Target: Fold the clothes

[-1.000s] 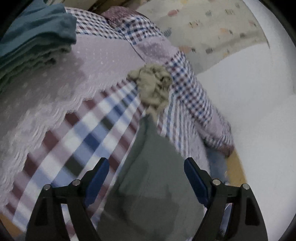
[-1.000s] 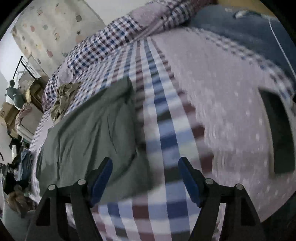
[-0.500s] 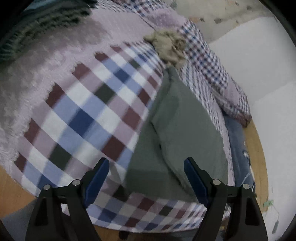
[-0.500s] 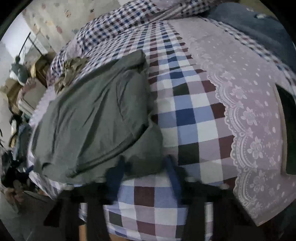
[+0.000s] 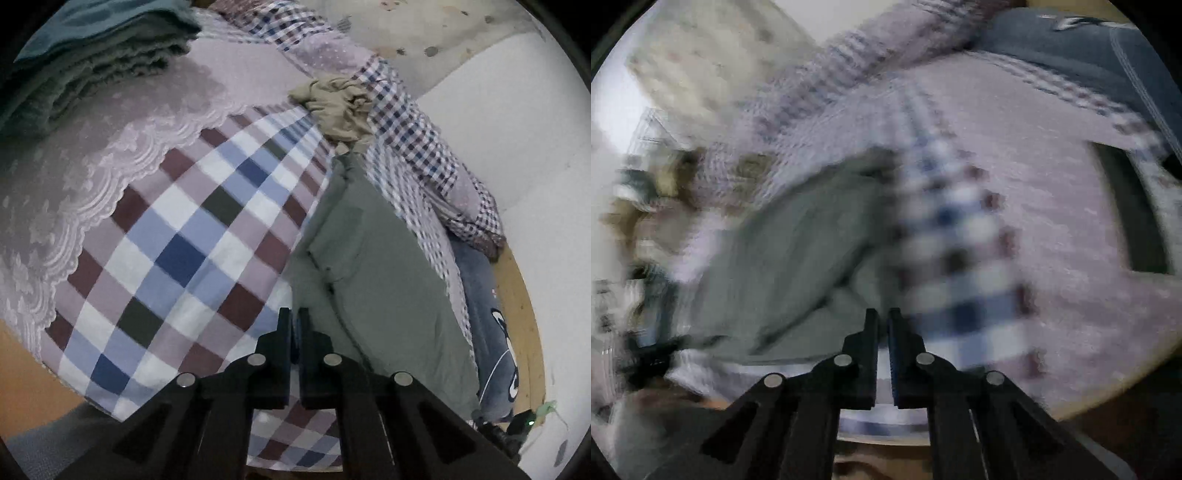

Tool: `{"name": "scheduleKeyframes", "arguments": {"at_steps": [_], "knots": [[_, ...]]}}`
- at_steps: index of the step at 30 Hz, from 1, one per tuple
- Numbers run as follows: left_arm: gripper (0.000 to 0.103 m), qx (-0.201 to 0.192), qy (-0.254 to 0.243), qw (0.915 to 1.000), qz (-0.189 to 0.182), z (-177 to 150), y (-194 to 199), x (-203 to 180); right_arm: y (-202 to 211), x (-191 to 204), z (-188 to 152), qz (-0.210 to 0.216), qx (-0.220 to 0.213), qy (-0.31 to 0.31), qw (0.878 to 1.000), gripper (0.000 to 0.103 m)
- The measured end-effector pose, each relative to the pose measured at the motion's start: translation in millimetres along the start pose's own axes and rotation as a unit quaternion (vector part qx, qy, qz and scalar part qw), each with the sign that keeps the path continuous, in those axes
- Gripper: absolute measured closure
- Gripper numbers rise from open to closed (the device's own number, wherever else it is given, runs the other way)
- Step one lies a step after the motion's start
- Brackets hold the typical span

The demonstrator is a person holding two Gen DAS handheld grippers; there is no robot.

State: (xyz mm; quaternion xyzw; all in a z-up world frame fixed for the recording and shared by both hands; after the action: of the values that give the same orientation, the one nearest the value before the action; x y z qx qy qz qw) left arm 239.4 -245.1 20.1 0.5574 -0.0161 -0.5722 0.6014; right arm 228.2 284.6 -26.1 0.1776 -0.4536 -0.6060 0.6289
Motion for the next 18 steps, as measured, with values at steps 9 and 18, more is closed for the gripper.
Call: {"name": "scheduleKeyframes", "arguments": {"at_steps": [9,18], "knots": [[0.1,0.006,0.044,0.999,-0.007,4.5,6.1,23.7,0.7,11.3,-0.7,-0.113,-0.029,0.008,0.993,0.095],[0.042,0.045,0.055,0.9959,-0.056,0.6,-6.8,31.4,2.0,86.5,-9.2,-0.055,-0.082,0.119,0.988,0.069]]}}
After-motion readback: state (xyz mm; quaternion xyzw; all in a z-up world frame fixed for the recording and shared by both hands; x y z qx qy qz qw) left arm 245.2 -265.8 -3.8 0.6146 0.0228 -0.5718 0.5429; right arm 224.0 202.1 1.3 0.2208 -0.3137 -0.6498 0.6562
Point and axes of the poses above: each gripper's, at about its wrist camera, not at the fingertips, and y roughly against the way its jaws point, x to its left, z to its top, the point moved 2 cm from there along -y, roughly the way its jaws point, and after that the axes turned 2 degrees about -x, right-handed, at the moved point
